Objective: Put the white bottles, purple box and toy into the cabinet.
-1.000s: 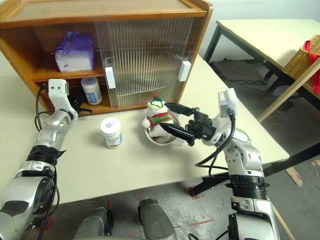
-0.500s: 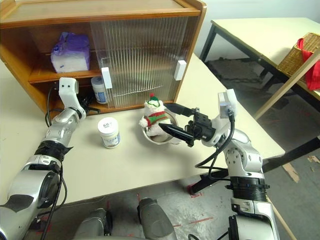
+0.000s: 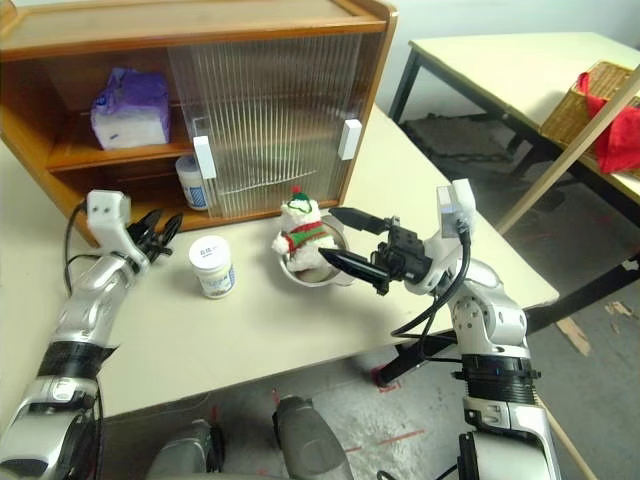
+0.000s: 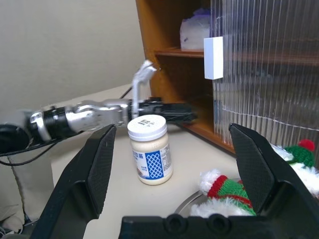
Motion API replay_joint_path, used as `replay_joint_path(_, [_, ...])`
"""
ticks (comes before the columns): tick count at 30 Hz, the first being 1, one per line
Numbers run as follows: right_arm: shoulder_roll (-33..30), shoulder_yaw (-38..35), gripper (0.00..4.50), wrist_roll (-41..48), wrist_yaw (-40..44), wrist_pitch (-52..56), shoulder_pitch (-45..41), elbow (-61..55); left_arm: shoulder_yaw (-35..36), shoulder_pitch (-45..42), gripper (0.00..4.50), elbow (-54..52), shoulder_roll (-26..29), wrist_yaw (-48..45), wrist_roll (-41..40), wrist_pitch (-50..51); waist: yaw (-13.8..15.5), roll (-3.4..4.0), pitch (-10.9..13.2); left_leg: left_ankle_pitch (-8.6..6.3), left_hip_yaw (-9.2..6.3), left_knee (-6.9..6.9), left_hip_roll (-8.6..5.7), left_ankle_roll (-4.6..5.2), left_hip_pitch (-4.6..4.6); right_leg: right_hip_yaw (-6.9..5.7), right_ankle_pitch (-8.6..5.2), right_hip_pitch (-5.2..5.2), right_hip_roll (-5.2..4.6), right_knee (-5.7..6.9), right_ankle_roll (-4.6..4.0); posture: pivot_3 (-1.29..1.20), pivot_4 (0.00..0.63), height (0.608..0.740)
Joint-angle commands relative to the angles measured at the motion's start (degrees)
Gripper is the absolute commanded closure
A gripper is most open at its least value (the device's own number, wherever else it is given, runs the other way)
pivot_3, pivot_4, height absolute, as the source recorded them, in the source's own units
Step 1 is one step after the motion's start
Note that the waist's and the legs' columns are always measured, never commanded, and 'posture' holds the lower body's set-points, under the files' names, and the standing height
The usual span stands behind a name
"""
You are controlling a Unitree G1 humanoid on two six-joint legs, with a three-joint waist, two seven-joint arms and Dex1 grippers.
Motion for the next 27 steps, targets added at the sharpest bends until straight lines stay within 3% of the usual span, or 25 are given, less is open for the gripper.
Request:
replay_joint_path(1, [-0.3, 0.5, 0.00, -0.4, 1.3, -0.1, -0.8, 1.3, 0.9, 4.4, 0.91, -8.0, 2.0, -4.5, -4.0, 4.0, 0.2, 0.01, 0.0, 0.00, 0.00, 0.00, 0.00, -0.01, 0.01, 0.00, 0.01, 0.00, 0.00, 0.00, -0.02, -0.27, 0.098, 0.740])
replay_joint_path(4, [0.3, 1.3, 0.00, -0.4, 1.7, 0.3, -2.0, 1.8, 1.9, 8.5, 0.05, -12.5, 4.5, -9.8, -8.2, 5.2, 0.8, 0.06, 0.0, 0.03, -0.24, 0.01, 0.05, -0.03, 0.05, 0.14, 0.07, -0.02, -0.05, 0.03, -0.13, -0.25, 0.101, 0.740])
replay_joint_path(8, [0.1, 1.4, 0.00, -0.7, 2.5, 0.5, -3.2, 3.0, 3.1, 15.8, 0.05, -18.3, 9.1, -17.4, -12.5, 6.4, 1.1, 0.15, -0.1, -0.05, -1.05, 0.00, 0.31, -0.22, 0.02, 0.37, 0.10, -0.12, -0.16, 0.03, -0.27, -0.24, 0.104, 0.740])
replay_joint_path(15, [0.1, 1.7, 0.00, -1.1, 3.0, 0.3, -3.6, 3.8, 0.9, 25.3, 0.05, -19.2, 15.4, -28.7, -11.3, 0.9, 1.5, 0.48, -0.3, -0.35, -1.30, -0.29, 0.69, -0.72, -0.29, 0.20, 0.27, -0.73, -0.12, 0.09, -1.19, -0.23, 0.107, 0.740])
replay_joint_path(27, [0.6, 1.9, 0.00, -1.2, 1.8, 0.5, -2.8, 2.3, -8.8, 17.5, 0.05, -11.7, 9.8, -27.8, -4.2, -2.2, 2.2, 0.67, -0.4, -0.30, -1.15, -0.69, 1.01, -0.69, -0.59, 0.10, 0.18, -1.26, -0.01, 0.14, -1.61, -0.25, 0.110, 0.740])
